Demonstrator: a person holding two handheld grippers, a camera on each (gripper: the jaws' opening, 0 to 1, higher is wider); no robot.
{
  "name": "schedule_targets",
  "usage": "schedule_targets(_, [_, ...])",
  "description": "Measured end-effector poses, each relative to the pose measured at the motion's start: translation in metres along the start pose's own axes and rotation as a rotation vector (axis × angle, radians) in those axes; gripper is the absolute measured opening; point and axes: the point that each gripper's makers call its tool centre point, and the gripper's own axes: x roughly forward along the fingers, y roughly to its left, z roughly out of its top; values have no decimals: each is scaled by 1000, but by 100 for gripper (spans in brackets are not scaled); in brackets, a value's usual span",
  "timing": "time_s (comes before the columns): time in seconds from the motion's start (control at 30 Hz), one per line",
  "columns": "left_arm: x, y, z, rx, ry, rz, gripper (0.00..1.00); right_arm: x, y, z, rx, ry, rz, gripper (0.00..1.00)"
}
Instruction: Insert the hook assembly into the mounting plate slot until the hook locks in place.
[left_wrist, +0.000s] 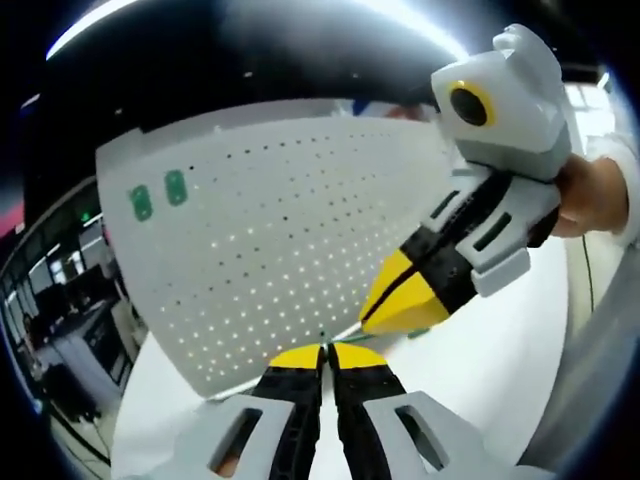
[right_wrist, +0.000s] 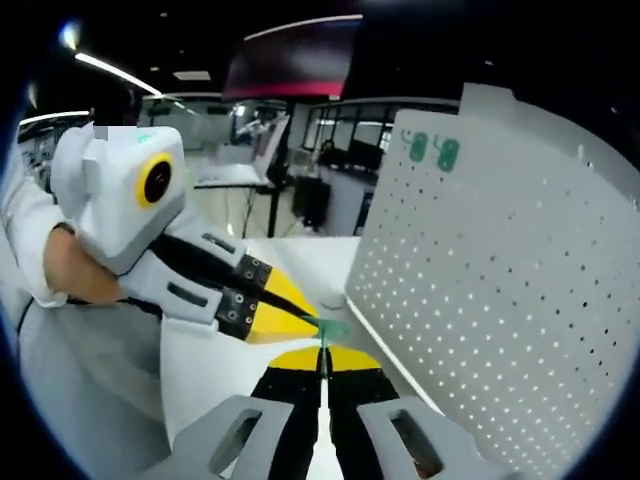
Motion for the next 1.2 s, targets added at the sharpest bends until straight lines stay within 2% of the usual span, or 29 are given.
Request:
schedule_targets(0.2, [-3, 2, 4, -41, -29, -9, 3, -16, -23, 14, 29, -53, -42, 3])
schedule_targets(0.3, [-3, -1, 9, -50, -58, -31, 3, -25, -37, 12, 41, -60, -58, 3])
schedule_targets(0.4, [-5, -6, 15, -44, -86, -59, 3, -33, -44, 10, 66, -77, -39, 4])
schedule_targets(0.57, [-13, -12, 31, -83, -160, -120, 3, -47, -35, 12, 111, -137, 87, 4])
schedule_targets(0.7, [-21, -21, 42, -76, -200, -219, 3, -60, -31, 12, 67, -147, 147, 4])
schedule_targets(0.77, [-26, -28, 47, -29, -207, -266, 3, -64, -31, 13, 53, -151, 162, 4])
schedule_targets(0.83, [-32, -41, 53, 20, -216, -343, 3, -68, -25, 16, 36, -165, 210, 4])
schedule_targets(0.9, [-38, -48, 60, 43, -228, -385, 3, -72, -16, 20, 37, -185, 277, 4])
schedule_targets(1.13, [-53, -59, 72, 72, -249, -486, 3, -86, 9, 23, -10, -224, 406, 4])
schedule_targets(1.2, [-55, -60, 74, 84, -252, -494, 3, -90, 14, 23, -6, -227, 435, 4])
